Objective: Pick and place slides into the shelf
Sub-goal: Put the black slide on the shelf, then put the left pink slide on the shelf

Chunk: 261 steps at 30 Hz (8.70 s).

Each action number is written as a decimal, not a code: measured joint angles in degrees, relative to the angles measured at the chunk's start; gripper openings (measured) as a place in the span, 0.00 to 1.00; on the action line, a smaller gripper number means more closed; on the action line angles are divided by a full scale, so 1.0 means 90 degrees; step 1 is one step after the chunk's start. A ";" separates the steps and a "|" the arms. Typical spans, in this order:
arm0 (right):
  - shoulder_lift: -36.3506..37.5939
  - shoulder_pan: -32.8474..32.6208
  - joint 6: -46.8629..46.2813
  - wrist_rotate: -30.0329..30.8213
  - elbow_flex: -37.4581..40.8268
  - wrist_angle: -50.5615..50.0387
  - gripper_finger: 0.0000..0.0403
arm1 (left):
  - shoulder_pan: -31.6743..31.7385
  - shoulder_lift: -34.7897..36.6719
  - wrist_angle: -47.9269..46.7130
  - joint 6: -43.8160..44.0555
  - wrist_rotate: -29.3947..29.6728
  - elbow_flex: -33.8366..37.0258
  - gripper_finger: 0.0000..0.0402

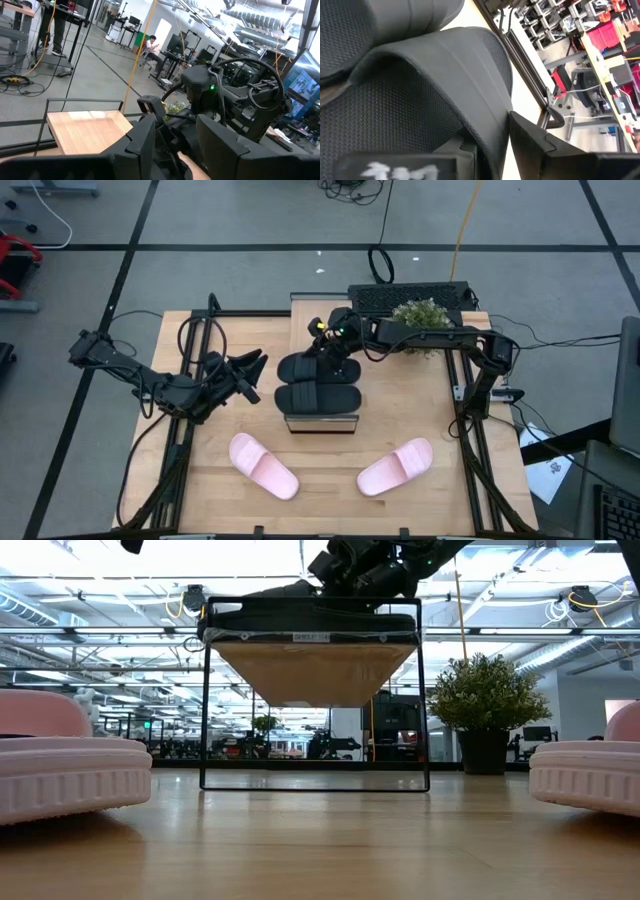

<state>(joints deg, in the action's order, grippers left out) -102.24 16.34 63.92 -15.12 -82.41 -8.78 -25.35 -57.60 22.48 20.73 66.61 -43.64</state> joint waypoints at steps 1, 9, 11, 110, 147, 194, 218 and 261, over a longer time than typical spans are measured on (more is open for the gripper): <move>0.0000 0.0000 -0.0008 0.0008 0.0000 0.0002 0.20 | 0.0001 0.0000 0.0000 0.0000 0.0000 0.0000 0.35; 0.0139 0.0003 -0.0024 0.0050 0.0000 -0.0129 0.20 | 0.0002 0.0000 0.0005 -0.0043 0.0000 0.0000 0.35; 0.0164 0.0005 -0.0024 0.0054 0.0000 -0.0158 0.20 | 0.0006 -0.0002 0.0003 -0.0070 0.0000 0.0000 0.35; 0.0189 -0.0044 -0.0201 0.0030 0.0335 0.0403 0.21 | 0.0038 -0.0002 0.0005 -0.0068 -0.0058 0.0000 0.35; 0.0398 -0.0075 0.0193 0.0542 0.0333 -0.0015 0.41 | 0.0040 -0.0002 0.0002 -0.0126 -0.0058 0.0000 0.35; 0.2699 -0.1924 -0.1949 0.4473 0.0335 -0.3131 0.41 | -0.0319 0.0034 0.0058 -0.0666 -0.0909 0.0000 0.35; 0.3045 -0.5914 -0.8360 0.5645 0.0335 -0.5532 0.41 | -0.2980 -0.0257 0.0000 0.1493 0.0035 0.0000 0.35; 0.3026 -0.5904 -0.8143 0.5844 0.0335 -0.3999 0.41 | -0.3678 0.0367 -0.4591 1.0820 -0.3834 0.2064 0.46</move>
<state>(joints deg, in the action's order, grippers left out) -75.00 -36.80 -9.37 37.47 -79.40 -44.77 -58.46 -54.30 -18.84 118.12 32.11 -25.06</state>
